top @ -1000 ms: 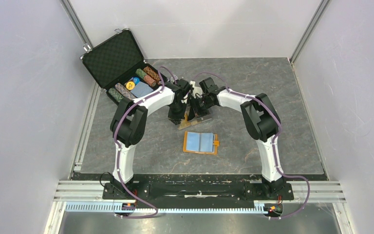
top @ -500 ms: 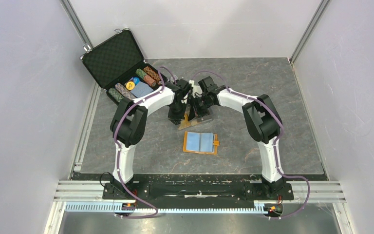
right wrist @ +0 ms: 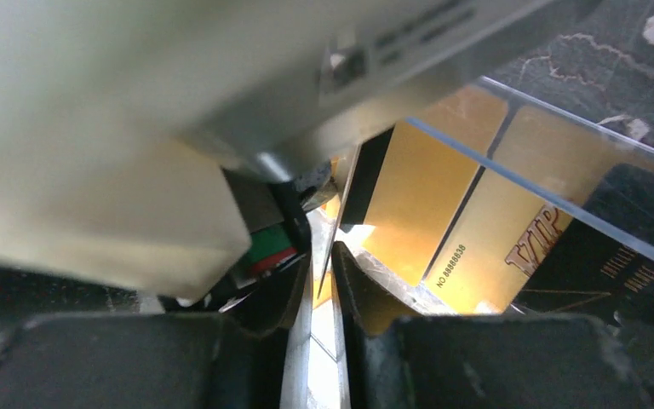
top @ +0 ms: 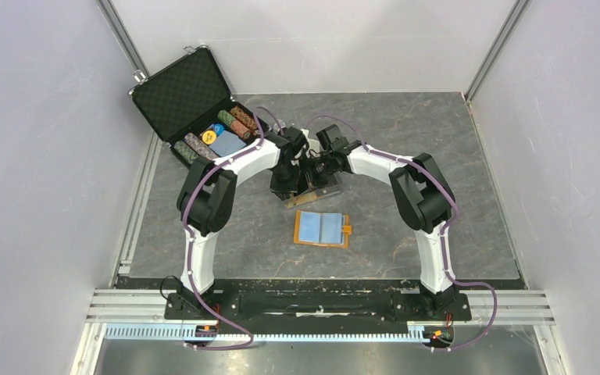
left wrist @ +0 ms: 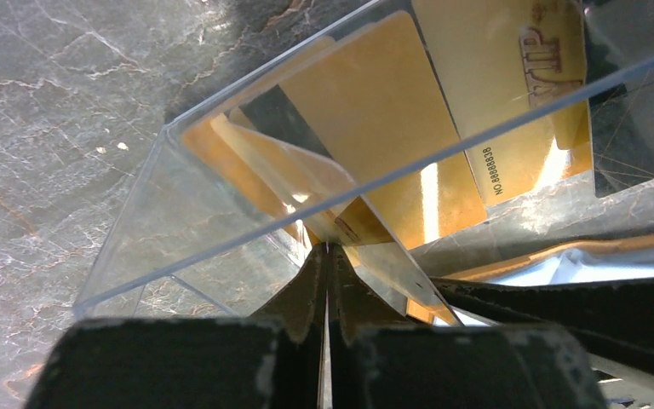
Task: Put the credit cards into the card holder
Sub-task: Pick up the credit card from the storage box.
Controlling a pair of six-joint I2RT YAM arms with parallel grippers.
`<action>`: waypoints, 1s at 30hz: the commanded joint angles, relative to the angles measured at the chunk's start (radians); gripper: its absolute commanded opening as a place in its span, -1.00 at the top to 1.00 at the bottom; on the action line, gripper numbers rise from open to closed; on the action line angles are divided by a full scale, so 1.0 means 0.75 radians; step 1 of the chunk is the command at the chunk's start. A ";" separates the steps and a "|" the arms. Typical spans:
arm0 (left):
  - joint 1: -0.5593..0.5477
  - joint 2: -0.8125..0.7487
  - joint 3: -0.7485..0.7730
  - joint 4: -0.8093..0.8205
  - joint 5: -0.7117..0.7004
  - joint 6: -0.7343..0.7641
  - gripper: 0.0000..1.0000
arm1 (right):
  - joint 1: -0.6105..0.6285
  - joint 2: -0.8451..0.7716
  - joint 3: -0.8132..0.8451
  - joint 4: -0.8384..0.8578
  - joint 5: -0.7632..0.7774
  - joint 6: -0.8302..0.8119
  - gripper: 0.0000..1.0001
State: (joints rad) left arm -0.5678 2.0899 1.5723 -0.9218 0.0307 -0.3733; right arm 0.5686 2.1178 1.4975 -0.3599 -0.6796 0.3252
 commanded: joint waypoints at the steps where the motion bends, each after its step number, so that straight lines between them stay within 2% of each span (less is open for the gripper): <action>1: -0.021 -0.008 -0.029 0.122 0.028 0.034 0.96 | 0.025 0.002 -0.033 0.105 -0.110 0.082 0.63; 4: -0.020 -0.013 -0.040 0.126 0.026 0.031 0.95 | 0.026 0.025 -0.027 0.108 -0.095 0.089 0.62; 6: -0.020 -0.025 -0.047 0.130 0.021 0.029 0.96 | 0.025 0.031 -0.022 0.097 -0.077 0.091 0.85; 10: -0.020 -0.078 -0.040 0.130 -0.003 0.031 0.94 | 0.025 -0.003 -0.017 0.072 -0.044 0.079 0.99; 14: -0.018 -0.212 -0.013 0.151 -0.015 0.014 0.70 | 0.021 -0.080 -0.017 0.051 0.003 0.067 1.00; 16: -0.016 -0.293 -0.006 0.177 -0.013 0.005 0.50 | 0.020 -0.124 -0.015 0.051 0.019 0.068 1.00; 19: -0.003 -0.408 -0.020 0.224 0.018 -0.018 0.37 | 0.016 -0.185 -0.013 0.054 0.029 0.075 1.00; 25: 0.035 -0.586 -0.201 0.388 0.261 -0.118 0.30 | 0.013 -0.315 -0.052 0.062 0.052 0.093 1.00; 30: 0.035 -0.730 -0.522 0.650 0.445 -0.298 0.29 | 0.007 -0.448 -0.202 0.088 0.043 0.131 1.00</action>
State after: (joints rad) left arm -0.5415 1.5890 1.3491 -0.6106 0.2150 -0.4503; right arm 0.5724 1.8793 1.4273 -0.3073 -0.6453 0.3943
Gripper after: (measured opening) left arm 0.354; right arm 0.006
